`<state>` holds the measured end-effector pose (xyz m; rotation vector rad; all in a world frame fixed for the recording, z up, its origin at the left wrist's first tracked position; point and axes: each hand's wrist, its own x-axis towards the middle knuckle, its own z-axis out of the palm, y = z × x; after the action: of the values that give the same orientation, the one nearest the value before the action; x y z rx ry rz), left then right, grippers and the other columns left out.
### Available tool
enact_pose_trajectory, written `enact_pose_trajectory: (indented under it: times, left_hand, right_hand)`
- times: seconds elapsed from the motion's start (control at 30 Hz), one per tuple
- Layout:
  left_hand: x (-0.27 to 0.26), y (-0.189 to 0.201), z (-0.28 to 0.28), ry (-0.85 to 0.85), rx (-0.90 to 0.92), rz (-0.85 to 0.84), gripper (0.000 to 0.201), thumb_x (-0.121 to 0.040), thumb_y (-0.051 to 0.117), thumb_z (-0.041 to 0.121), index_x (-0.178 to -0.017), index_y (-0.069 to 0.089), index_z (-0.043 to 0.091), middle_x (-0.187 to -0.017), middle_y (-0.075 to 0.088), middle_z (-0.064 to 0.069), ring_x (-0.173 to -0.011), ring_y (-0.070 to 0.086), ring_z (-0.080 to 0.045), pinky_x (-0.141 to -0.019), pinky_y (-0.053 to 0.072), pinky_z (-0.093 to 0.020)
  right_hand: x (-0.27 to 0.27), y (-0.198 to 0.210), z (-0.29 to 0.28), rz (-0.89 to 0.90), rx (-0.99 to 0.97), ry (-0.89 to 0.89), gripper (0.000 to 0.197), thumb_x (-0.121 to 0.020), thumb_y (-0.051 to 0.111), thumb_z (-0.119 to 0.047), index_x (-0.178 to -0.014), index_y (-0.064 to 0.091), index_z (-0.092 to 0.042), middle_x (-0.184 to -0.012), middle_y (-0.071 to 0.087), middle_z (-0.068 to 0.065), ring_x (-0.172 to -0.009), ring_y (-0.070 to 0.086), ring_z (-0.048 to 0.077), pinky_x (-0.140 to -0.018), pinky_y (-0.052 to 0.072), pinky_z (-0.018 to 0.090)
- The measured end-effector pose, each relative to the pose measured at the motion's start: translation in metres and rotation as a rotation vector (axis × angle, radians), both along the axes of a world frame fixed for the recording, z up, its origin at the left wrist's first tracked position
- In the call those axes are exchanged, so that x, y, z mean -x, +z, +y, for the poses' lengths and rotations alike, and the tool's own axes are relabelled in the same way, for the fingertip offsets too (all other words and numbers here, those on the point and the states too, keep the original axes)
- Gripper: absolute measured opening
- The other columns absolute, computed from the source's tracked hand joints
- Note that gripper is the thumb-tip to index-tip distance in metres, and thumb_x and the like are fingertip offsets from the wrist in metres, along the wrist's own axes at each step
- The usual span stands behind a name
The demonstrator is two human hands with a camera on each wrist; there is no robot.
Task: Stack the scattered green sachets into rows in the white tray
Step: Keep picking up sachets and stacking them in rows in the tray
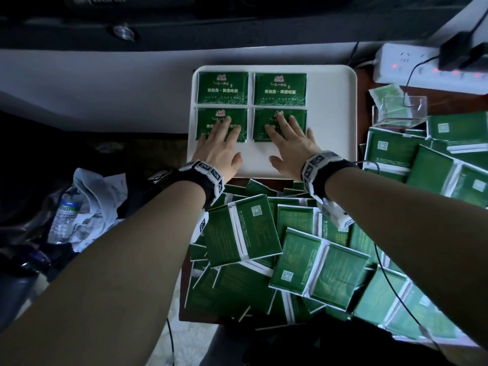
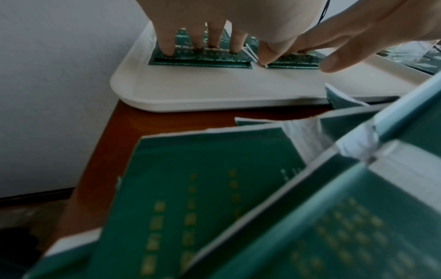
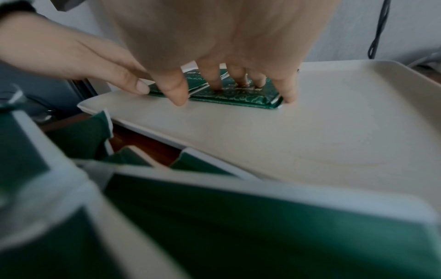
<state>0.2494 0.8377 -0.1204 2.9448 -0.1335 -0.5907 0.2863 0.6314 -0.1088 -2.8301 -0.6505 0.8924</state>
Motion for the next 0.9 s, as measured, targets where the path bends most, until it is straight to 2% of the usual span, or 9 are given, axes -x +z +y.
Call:
enact_pose_trajectory:
  times: [0.47,0.63,0.73,0.8,0.83,0.87,0.9]
  left_hand:
    - [0.0,0.0,-0.002,0.009,-0.011,-0.017,0.066,-0.096,0.046,0.032,-0.155,0.018,0.018,-0.165,0.001,-0.005,-0.151,0.006,-0.026,-0.119,0.019,-0.054]
    - [0.002,0.008,-0.005,-0.003,-0.043,-0.04,0.065,-0.096,0.045,0.032,-0.154,0.019,0.017,-0.165,0.002,-0.003,-0.151,0.008,-0.026,-0.12,0.017,-0.053]
    - [0.003,0.024,-0.014,-0.052,-0.066,-0.062,0.063,-0.096,0.046,0.031,-0.153,0.024,0.014,-0.164,0.009,-0.005,-0.15,0.013,-0.026,-0.119,0.02,-0.052]
    - [0.001,0.041,-0.027,-0.107,-0.077,-0.075,0.061,-0.094,0.05,0.028,-0.15,0.029,0.012,-0.16,0.021,-0.009,-0.146,0.024,-0.027,-0.116,0.028,-0.05]
    - [0.001,0.051,-0.035,-0.13,-0.073,-0.07,0.059,-0.094,0.052,0.026,-0.148,0.033,0.012,-0.155,0.032,-0.01,-0.14,0.035,-0.027,-0.112,0.035,-0.048]
    - [0.0,0.062,-0.046,-0.153,-0.068,-0.058,0.055,-0.094,0.053,0.024,-0.145,0.036,0.012,-0.146,0.044,-0.01,-0.128,0.049,-0.026,-0.103,0.045,-0.045]
    - [-0.001,0.074,-0.059,-0.177,-0.069,-0.041,0.049,-0.095,0.052,0.024,-0.142,0.04,0.012,-0.132,0.054,-0.009,-0.109,0.059,-0.024,-0.088,0.053,-0.04]
  right_hand:
    - [-0.001,-0.002,0.0,-0.002,-0.007,0.008,0.08,-0.097,0.051,-0.041,-0.158,0.0,-0.029,-0.163,-0.021,0.0,-0.151,-0.013,0.028,-0.119,0.007,0.06]
    - [0.002,0.006,-0.002,-0.015,0.033,0.025,0.08,-0.097,0.049,-0.045,-0.157,-0.002,-0.031,-0.163,-0.02,-0.002,-0.151,-0.013,0.028,-0.116,0.005,0.067]
    - [0.007,0.02,-0.008,-0.03,0.045,0.006,0.079,-0.097,0.048,-0.045,-0.157,-0.001,-0.032,-0.164,-0.016,-0.003,-0.151,-0.009,0.029,-0.115,0.005,0.068]
    - [0.011,0.035,-0.014,-0.014,0.033,-0.049,0.074,-0.098,0.049,-0.042,-0.158,0.007,-0.03,-0.165,-0.004,-0.001,-0.152,0.003,0.029,-0.116,0.013,0.065]
    - [0.013,0.044,-0.02,-0.009,0.019,-0.081,0.07,-0.097,0.051,-0.038,-0.157,0.016,-0.027,-0.164,0.011,0.004,-0.149,0.018,0.031,-0.116,0.023,0.061]
    - [0.016,0.055,-0.026,-0.018,0.002,-0.113,0.063,-0.096,0.051,-0.035,-0.153,0.028,-0.024,-0.157,0.032,0.01,-0.139,0.037,0.033,-0.11,0.037,0.055]
    - [0.018,0.064,-0.034,-0.022,-0.009,-0.15,0.054,-0.095,0.051,-0.032,-0.147,0.04,-0.021,-0.142,0.049,0.013,-0.123,0.052,0.034,-0.1,0.048,0.048]
